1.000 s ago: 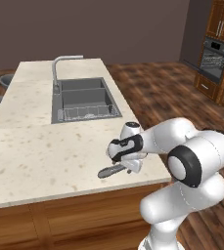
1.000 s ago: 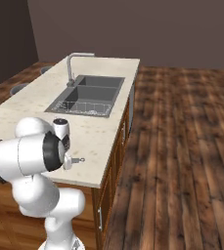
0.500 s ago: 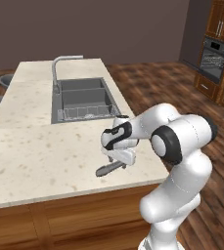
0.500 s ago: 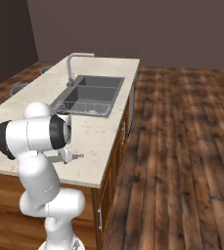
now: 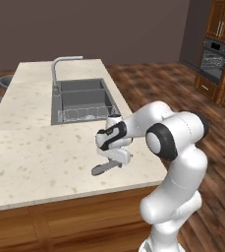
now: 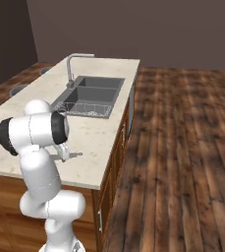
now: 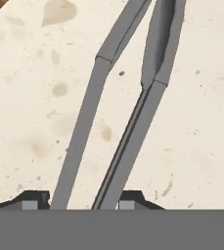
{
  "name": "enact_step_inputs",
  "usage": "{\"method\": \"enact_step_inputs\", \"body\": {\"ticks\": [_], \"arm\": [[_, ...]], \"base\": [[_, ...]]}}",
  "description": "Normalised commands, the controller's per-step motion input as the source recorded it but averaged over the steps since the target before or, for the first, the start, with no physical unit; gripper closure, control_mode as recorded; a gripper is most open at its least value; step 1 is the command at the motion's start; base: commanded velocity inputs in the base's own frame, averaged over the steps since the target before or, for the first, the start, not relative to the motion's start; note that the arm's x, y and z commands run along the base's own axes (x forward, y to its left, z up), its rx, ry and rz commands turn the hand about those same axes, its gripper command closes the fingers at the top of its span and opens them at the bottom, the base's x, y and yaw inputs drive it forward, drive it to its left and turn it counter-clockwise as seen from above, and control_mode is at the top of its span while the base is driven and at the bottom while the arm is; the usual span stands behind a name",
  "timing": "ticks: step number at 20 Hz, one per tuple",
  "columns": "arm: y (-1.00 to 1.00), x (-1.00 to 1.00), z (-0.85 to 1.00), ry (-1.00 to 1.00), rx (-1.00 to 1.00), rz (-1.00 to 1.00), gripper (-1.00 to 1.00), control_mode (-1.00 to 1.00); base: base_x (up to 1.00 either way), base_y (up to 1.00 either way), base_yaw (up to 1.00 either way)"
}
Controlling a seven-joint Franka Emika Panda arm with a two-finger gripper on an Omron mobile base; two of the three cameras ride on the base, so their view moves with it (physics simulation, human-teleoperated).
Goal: Pick up the tongs from the counter and place them near the plate next to the oven.
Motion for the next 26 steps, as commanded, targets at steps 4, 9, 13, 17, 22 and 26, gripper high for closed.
{"method": "enact_step_inputs", "body": {"ticks": [4, 9, 13, 17, 22, 26], "arm": [[-0.57, -1.00, -0.41, -0.35, 0.18, -0.08, 1.00, -1.00], [-0.62, -1.00, 0.10, -0.36, 0.36, -0.20, 1.00, -1.00], [-0.38, -0.80, 0.79, -0.09, 0.17, -0.47, 1.00, -1.00], [-0.14, -0.35, 1.00, 0.01, 0.03, -0.60, 1.00, -1.00], [0.00, -0.07, 0.68, 0.19, -0.09, -0.59, 1.00, -1.00], [-0.05, -0.18, 0.09, 0.11, -0.07, -0.47, 1.00, -1.00]], "base": [[0.00, 0.00, 0.00], [0.00, 0.00, 0.00], [0.00, 0.00, 0.00], [0.00, 0.00, 0.00], [0.00, 0.00, 0.00], [0.00, 0.00, 0.00]]}}
